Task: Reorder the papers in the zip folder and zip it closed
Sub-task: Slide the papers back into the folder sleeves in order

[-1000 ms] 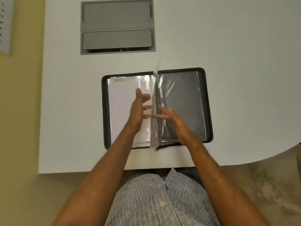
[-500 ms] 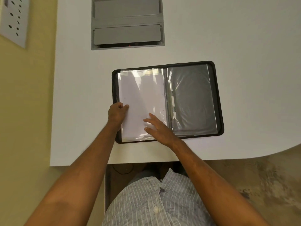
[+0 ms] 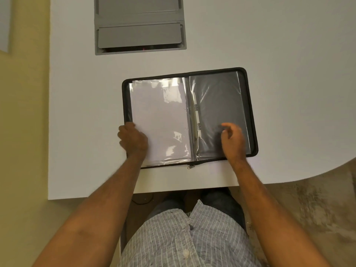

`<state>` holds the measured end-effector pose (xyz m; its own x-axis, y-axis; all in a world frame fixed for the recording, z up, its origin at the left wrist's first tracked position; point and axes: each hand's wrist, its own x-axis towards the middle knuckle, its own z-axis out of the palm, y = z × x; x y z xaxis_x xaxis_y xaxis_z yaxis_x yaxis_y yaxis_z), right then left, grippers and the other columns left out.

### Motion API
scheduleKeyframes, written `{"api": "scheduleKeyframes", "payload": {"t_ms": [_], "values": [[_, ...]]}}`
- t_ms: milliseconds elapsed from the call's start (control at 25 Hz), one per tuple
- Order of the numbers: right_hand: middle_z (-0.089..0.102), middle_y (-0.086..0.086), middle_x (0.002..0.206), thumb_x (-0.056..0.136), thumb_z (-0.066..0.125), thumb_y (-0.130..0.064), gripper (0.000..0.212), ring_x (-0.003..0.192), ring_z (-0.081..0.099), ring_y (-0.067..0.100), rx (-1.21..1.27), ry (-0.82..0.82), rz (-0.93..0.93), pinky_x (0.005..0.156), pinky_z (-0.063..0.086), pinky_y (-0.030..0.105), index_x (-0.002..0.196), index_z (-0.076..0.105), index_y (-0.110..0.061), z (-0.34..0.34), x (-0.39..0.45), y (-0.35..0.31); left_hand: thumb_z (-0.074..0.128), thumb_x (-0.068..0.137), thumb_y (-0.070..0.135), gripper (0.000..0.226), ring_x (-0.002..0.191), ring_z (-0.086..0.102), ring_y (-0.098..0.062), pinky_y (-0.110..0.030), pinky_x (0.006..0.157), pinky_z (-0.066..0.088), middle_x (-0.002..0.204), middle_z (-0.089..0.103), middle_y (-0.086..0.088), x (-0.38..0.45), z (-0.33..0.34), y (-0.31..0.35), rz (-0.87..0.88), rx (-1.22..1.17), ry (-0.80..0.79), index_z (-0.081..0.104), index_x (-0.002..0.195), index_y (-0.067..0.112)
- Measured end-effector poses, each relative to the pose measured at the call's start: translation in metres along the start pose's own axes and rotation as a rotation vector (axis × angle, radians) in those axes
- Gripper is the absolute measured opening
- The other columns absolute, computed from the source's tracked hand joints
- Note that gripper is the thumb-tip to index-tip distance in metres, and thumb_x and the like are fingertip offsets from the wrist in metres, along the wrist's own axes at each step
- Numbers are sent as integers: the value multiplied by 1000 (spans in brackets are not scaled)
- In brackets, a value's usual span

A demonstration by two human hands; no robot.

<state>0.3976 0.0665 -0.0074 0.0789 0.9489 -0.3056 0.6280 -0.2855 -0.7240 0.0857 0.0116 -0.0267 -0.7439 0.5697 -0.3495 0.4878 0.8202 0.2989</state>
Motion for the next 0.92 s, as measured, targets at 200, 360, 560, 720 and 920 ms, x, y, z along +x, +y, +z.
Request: {"api": "scheduleKeyframes", "payload": {"t_ms": [200, 360, 560, 720, 920], "values": [[51, 11, 143, 95, 68, -17, 45, 133, 45, 32, -160, 249, 262, 105, 47, 42, 137, 53, -13, -34, 39, 39, 63, 94, 19, 37, 124, 47, -33, -48, 97, 50, 140, 52, -10, -68, 42, 61, 780, 37, -272, 59, 131, 17], [44, 13, 149, 95, 68, -24, 55, 136, 43, 35, -124, 111, 483, 108, 43, 47, 145, 45, -12, -54, 63, 51, 62, 95, 25, 49, 132, 43, -31, -46, 100, 48, 150, 48, -4, -80, 63, 93, 812, 258, -409, 53, 144, 23], [68, 6, 112, 99, 61, -40, 29, 100, 63, 24, 118, 32, 532, 82, 47, 32, 105, 66, -12, -76, 77, 52, 61, 94, 30, 52, 133, 42, -32, -49, 106, 45, 150, 49, -5, -74, 65, 94, 737, 196, -457, 53, 145, 28], [65, 7, 84, 95, 49, -67, 68, 79, 58, 20, 246, 53, 496, 74, 48, 34, 86, 64, 0, -95, 65, 20, 58, 88, 45, 41, 116, 58, -25, -47, 100, 51, 127, 67, 1, -73, 57, 109, 568, 60, -489, 68, 126, 30], [77, 0, 97, 101, 46, -63, 53, 87, 72, 17, 407, -178, 493, 79, 57, 31, 101, 76, -18, -112, 30, -44, 58, 100, 49, 42, 101, 58, -2, -17, 91, 46, 124, 67, 0, -97, 14, 156, 447, -340, -558, 71, 124, 17]]}}
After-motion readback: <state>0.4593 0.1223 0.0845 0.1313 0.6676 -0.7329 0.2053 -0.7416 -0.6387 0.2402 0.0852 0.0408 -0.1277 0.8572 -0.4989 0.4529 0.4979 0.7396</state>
